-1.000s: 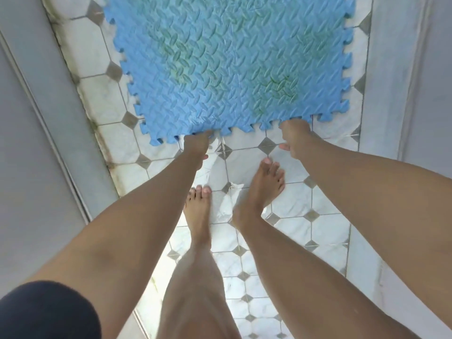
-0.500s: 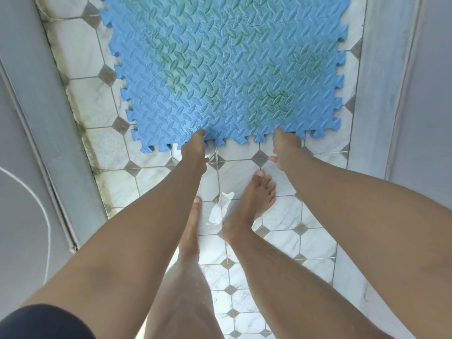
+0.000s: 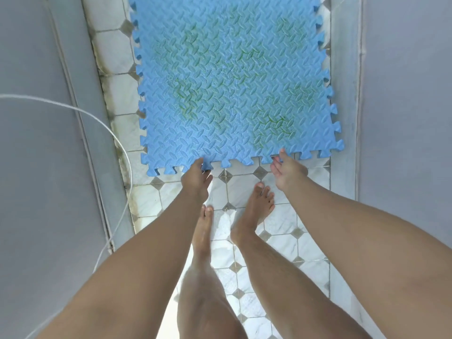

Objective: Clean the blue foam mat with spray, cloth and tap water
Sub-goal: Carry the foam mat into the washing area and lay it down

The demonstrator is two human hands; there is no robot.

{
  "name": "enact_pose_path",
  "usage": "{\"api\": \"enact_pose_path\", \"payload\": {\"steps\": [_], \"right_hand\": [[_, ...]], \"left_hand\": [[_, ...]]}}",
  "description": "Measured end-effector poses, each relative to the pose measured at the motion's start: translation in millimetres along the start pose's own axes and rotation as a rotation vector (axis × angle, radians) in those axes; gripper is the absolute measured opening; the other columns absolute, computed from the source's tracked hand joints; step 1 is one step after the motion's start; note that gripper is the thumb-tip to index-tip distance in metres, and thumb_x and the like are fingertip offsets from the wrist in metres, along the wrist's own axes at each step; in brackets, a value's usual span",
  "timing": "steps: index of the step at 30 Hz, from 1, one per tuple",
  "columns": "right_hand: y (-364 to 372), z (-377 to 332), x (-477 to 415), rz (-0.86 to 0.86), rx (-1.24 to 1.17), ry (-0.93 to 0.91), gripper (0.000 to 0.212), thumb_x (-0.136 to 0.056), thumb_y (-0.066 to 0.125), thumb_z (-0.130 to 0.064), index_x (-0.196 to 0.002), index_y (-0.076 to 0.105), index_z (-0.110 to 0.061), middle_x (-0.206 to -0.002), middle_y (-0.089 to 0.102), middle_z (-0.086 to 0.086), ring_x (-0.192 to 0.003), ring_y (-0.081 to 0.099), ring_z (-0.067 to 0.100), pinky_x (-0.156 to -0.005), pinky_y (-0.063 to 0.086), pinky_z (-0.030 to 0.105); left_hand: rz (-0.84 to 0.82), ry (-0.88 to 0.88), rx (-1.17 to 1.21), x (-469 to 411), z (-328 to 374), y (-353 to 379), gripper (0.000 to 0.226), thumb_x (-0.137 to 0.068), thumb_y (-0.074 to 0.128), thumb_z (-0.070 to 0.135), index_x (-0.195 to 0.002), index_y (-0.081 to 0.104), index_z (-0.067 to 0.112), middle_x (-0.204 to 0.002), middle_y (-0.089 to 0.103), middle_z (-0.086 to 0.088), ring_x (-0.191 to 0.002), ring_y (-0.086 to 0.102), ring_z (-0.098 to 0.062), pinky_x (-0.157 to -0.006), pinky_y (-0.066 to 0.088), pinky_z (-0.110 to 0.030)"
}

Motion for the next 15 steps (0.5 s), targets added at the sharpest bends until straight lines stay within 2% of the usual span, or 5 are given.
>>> {"api": "enact_pose_path", "payload": {"steps": [3,7,11,13,15], "right_hand": [[-12.1,-11.2,52.8,-0.01,-0.073,0.016,0.034,-0.095,0.072,-0.017,-0.123,0.061,-0.001,-0.101,0.072,0.012,-0.075,0.072,0.013,-0.054,0.059,0.022],[-22.7,-31.7,128.9,-0.073,-0.112,0.089,0.026,-0.098,0.067,-0.02,-0.121,0.061,-0.009,-0.101,0.07,0.011,-0.079,0.072,0.015,-0.057,0.058,0.027],[-32.2,-54.6,206.7,-0.134,-0.129,0.157,0.016,-0.098,0.064,-0.026,-0.108,0.061,-0.015,-0.091,0.062,0.004,-0.086,0.064,0.016,-0.064,0.054,0.029],[-38.1,-64.3,239.9,-0.139,-0.13,0.17,0.019,-0.096,0.066,-0.026,-0.111,0.063,-0.014,-0.092,0.06,0.004,-0.086,0.063,0.015,-0.063,0.056,0.027],[-45.6,-69.8,270.1,-0.126,-0.166,0.176,0.017,-0.095,0.069,-0.021,-0.11,0.065,-0.015,-0.097,0.058,0.007,-0.085,0.062,0.014,-0.066,0.053,0.026]], "left_hand": [[0.012,-0.027,0.102,53.7,17.3,-12.1,0.029,-0.09,0.075,0.027,-0.105,0.059,0.008,-0.097,0.065,-0.012,-0.073,0.063,-0.019,-0.079,0.059,-0.028],[-0.081,-0.025,0.227,132.4,44.5,-29.5,0.04,-0.092,0.073,0.033,-0.123,0.061,0.013,-0.104,0.067,-0.011,-0.084,0.068,-0.016,-0.08,0.058,-0.029],[-0.189,0.082,-0.034,202.2,94.0,-46.3,0.024,-0.095,0.068,0.039,-0.108,0.061,0.02,-0.074,0.072,-0.001,-0.062,0.071,-0.008,-0.058,0.055,-0.026],[-0.195,0.169,-0.209,227.4,123.6,-53.6,0.017,-0.097,0.066,0.029,-0.106,0.061,0.015,-0.077,0.067,-0.004,-0.056,0.071,-0.008,-0.046,0.052,-0.024],[-0.195,0.192,-0.321,251.0,147.1,-59.9,0.008,-0.098,0.066,0.023,-0.099,0.063,0.015,-0.081,0.063,-0.003,-0.058,0.07,-0.011,-0.06,0.057,-0.03]]}}
Point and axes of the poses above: each hand's wrist, its own x-axis away from the middle knuckle, its own y-axis out of the palm, z = x × y, the point moved 5 cm from there along -x, towards the middle knuckle
